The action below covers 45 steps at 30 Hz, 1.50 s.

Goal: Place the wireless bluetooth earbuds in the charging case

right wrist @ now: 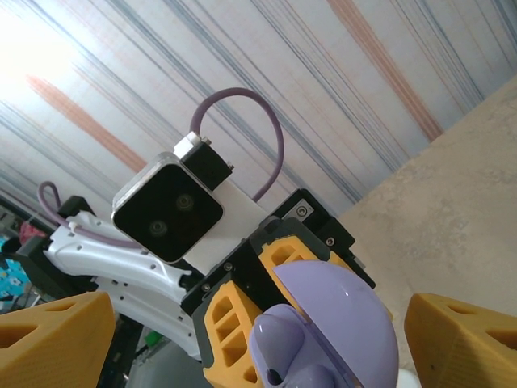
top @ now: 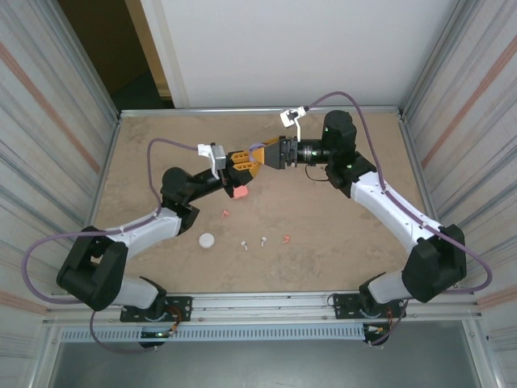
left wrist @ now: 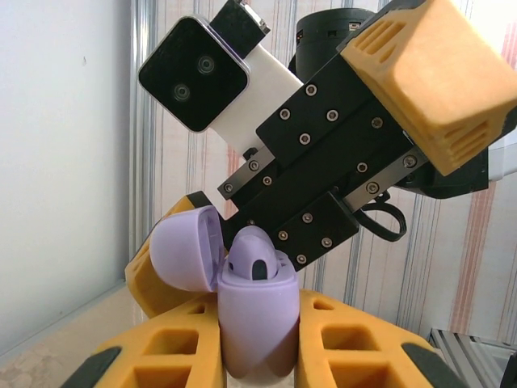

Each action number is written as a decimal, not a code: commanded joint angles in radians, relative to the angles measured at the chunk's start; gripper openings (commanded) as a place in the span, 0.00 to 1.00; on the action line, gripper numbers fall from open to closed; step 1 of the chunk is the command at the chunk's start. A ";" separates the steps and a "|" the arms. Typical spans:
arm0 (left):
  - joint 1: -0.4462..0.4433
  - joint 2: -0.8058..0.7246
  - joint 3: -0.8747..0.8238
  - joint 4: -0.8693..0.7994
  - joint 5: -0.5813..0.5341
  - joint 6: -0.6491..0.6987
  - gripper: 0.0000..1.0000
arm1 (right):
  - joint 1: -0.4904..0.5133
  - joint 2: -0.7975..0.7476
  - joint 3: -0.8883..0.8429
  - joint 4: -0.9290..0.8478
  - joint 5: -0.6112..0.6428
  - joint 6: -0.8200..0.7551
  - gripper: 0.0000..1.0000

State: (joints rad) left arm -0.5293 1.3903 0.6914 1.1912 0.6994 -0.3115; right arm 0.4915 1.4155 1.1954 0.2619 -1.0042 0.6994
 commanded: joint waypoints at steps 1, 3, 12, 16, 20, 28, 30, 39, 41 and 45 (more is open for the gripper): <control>0.006 -0.008 0.036 0.013 0.015 0.015 0.00 | 0.002 -0.016 0.032 0.014 -0.035 -0.011 0.91; 0.006 -0.006 0.038 0.013 0.015 0.016 0.00 | 0.001 -0.020 0.031 0.012 -0.037 -0.014 0.90; 0.008 -0.004 0.039 -0.003 0.008 0.024 0.00 | 0.001 -0.046 0.027 0.012 -0.051 -0.028 0.87; 0.008 0.000 0.043 -0.017 0.007 0.029 0.00 | 0.001 -0.061 0.025 0.013 -0.057 -0.038 0.87; 0.009 0.001 0.042 -0.021 0.004 0.032 0.00 | 0.001 -0.076 0.022 0.014 -0.061 -0.049 0.87; 0.009 0.002 0.042 -0.024 0.002 0.031 0.00 | 0.001 -0.108 0.004 0.022 -0.064 -0.070 0.87; 0.010 0.002 0.042 -0.024 0.000 0.031 0.00 | 0.000 -0.117 -0.003 0.021 -0.060 -0.075 0.87; 0.010 0.003 0.042 -0.023 -0.004 0.027 0.00 | 0.005 -0.140 -0.023 0.013 -0.055 -0.090 0.88; 0.011 0.004 0.042 -0.018 -0.004 0.025 0.00 | 0.005 -0.140 -0.023 0.003 -0.053 -0.095 0.88; 0.011 0.009 0.045 0.005 0.008 0.008 0.00 | 0.000 -0.152 -0.019 -0.055 -0.020 -0.150 0.88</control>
State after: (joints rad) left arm -0.5293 1.3926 0.7147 1.1748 0.7319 -0.2932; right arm 0.4843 1.2984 1.1797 0.2535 -1.0115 0.6075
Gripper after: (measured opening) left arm 0.199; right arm 0.877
